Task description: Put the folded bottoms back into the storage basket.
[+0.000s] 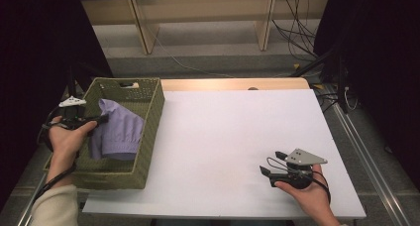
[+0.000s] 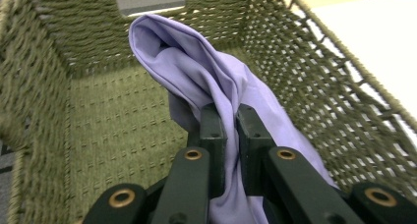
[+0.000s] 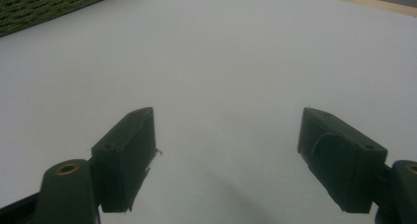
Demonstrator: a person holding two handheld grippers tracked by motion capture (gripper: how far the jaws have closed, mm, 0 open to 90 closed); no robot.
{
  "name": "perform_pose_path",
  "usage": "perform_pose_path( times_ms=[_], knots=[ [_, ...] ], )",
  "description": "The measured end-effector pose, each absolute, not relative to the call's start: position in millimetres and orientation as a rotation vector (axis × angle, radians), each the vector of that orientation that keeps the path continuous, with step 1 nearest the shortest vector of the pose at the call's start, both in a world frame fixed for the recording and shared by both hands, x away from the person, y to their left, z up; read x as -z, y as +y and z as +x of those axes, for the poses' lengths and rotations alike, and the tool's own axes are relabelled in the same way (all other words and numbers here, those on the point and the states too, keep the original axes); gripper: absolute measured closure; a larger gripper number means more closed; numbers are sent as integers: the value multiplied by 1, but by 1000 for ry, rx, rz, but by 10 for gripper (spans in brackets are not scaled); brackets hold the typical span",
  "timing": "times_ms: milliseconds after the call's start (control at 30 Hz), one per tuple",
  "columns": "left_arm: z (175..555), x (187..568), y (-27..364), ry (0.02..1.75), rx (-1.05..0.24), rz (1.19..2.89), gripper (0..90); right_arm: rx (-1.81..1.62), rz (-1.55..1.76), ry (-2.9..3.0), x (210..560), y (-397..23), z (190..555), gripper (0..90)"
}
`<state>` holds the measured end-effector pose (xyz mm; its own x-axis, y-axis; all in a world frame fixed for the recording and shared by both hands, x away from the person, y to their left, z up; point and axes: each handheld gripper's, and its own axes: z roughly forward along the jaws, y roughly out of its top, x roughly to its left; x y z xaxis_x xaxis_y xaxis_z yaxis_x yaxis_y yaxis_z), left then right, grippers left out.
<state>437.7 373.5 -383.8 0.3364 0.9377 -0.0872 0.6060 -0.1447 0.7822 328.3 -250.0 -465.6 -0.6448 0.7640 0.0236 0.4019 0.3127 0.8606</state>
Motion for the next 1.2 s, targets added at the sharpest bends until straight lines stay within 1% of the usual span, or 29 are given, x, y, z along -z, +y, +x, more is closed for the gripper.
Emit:
perform_pose_path(
  times_ms=[500, 800, 867, 1000, 1033, 1100, 1200],
  knots=[
    [450, 400, 391, 1457, -578, 1889, 818, -1263, 1037, 2201, 466, -250, 328, 232],
    [451, 403, 396, 1533, -622, 1912, 810, -1267, 1036, 2200, 466, -249, 328, 231],
    [451, 402, 396, 1560, -654, 1914, 779, -1265, 1036, 2200, 466, -249, 328, 231],
    [449, 395, 395, 1607, -770, 1839, 648, -1266, 1036, 2200, 466, -249, 328, 230],
    [448, 392, 394, 1606, -795, 1823, 630, -1268, 1036, 2200, 466, -249, 329, 230],
    [448, 387, 390, 1585, -806, 1819, 615, -1268, 1037, 2201, 466, -249, 329, 230],
    [451, 384, 380, 1535, -773, 1852, 615, -1267, 1037, 2203, 466, -248, 329, 230]
  ],
)
